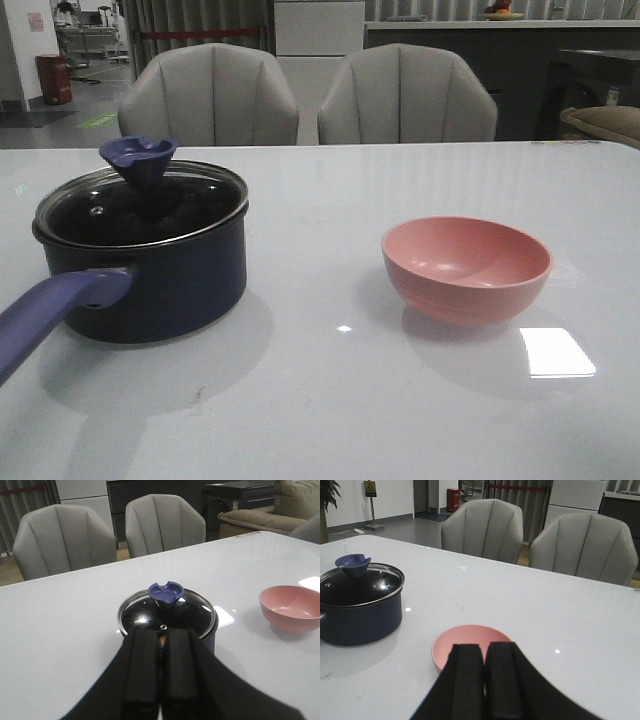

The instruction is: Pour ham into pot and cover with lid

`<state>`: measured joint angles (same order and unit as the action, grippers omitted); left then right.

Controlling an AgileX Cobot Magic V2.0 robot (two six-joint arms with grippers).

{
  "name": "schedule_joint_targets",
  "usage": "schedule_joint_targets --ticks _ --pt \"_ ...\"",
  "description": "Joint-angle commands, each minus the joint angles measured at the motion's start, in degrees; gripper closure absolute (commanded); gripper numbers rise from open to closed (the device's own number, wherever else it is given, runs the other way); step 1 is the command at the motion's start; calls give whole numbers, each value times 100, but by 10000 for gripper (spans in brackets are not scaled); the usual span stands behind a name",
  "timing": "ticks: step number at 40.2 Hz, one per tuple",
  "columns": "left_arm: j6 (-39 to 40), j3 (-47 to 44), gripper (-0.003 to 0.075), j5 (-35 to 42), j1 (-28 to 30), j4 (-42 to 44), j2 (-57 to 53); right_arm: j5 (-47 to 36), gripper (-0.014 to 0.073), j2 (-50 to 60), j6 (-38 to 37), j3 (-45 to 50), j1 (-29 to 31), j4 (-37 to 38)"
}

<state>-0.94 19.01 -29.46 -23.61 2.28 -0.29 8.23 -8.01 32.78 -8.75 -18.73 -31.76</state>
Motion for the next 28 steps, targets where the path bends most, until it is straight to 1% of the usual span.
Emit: schedule_joint_targets --ticks 1,5,8,15,21,25,28 --pt "-2 109 607 489 -32 -12 -97 -400 435 -50 34 -161 -3 -35" --pt "-2 -55 607 574 -21 0 -97 -400 435 -50 34 -161 -3 -35" --pt "-2 -204 607 829 98 0 -97 -400 435 -50 34 -161 -3 -35" --pt "-2 -722 607 1684 830 -228 -97 -400 435 -50 34 -161 -3 -35" --pt "-2 -1239 607 2194 1421 -291 -97 -400 435 -50 34 -161 -3 -35" --pt "37 -1544 607 2560 1630 -291 -97 -400 435 -50 34 -161 -3 -35" --pt "94 -1768 607 2892 1665 -291 -97 -400 435 -50 34 -161 -3 -35"
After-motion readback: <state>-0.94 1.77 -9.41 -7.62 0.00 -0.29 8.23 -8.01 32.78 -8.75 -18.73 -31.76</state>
